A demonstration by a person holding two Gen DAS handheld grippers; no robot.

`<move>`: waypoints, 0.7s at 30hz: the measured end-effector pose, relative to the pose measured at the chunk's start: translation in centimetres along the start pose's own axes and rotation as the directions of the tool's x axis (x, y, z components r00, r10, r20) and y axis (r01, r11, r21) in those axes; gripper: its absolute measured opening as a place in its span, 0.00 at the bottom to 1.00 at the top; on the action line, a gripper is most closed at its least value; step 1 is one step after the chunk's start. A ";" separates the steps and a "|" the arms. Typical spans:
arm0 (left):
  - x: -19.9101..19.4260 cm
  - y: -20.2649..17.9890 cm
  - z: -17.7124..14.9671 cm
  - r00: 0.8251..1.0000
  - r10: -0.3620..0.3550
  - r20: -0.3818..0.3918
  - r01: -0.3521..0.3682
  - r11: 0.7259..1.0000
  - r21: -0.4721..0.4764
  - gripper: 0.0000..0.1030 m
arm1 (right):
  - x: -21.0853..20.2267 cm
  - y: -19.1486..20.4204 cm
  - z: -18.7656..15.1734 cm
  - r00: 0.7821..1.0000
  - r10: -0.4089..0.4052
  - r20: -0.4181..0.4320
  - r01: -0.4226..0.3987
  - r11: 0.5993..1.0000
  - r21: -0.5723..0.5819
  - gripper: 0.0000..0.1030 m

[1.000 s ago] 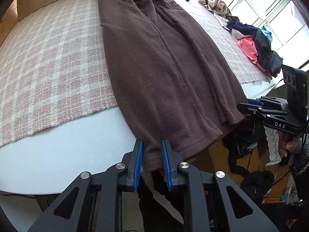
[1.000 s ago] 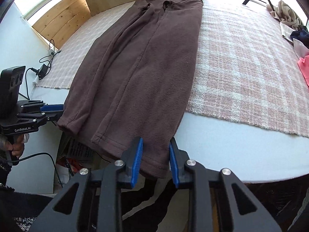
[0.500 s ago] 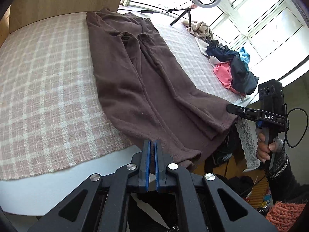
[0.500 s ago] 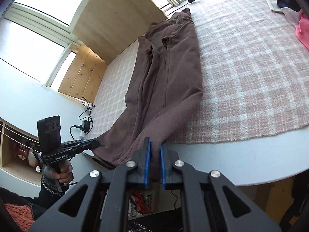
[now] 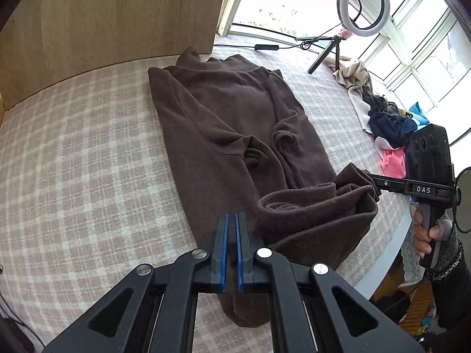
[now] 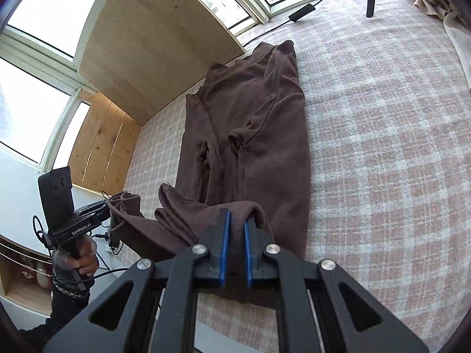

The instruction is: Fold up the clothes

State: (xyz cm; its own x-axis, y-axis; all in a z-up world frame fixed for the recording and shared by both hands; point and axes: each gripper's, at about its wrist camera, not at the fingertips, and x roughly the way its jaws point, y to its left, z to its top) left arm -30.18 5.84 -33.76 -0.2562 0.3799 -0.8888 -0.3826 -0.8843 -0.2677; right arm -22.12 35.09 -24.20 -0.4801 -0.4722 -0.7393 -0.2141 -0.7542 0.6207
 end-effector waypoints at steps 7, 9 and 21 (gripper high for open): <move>0.5 4.0 2.8 0.999 0.040 0.013 -0.038 0.989 -0.146 0.29 | 1.5 -2.5 3.3 0.986 0.093 -0.136 -0.081 0.993 0.092 0.14; -1.6 4.1 2.2 0.996 0.069 0.055 -0.061 0.988 -0.140 0.33 | 0.6 -2.6 3.4 0.980 0.118 -0.162 -0.102 0.989 0.102 0.15; 1.1 1.2 -4.5 0.998 0.049 -0.040 -0.050 0.998 -0.044 0.38 | -3.9 -0.3 3.2 1.000 -0.025 0.000 0.024 0.983 -0.183 0.61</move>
State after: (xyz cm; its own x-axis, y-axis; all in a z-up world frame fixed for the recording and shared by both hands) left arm -26.90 4.02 -36.74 -0.2386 0.3252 -0.9151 -0.3295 -0.9135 -0.2387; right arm -22.93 38.58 -20.69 -0.4747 -0.4533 -0.7545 -0.0666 -0.8362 0.5443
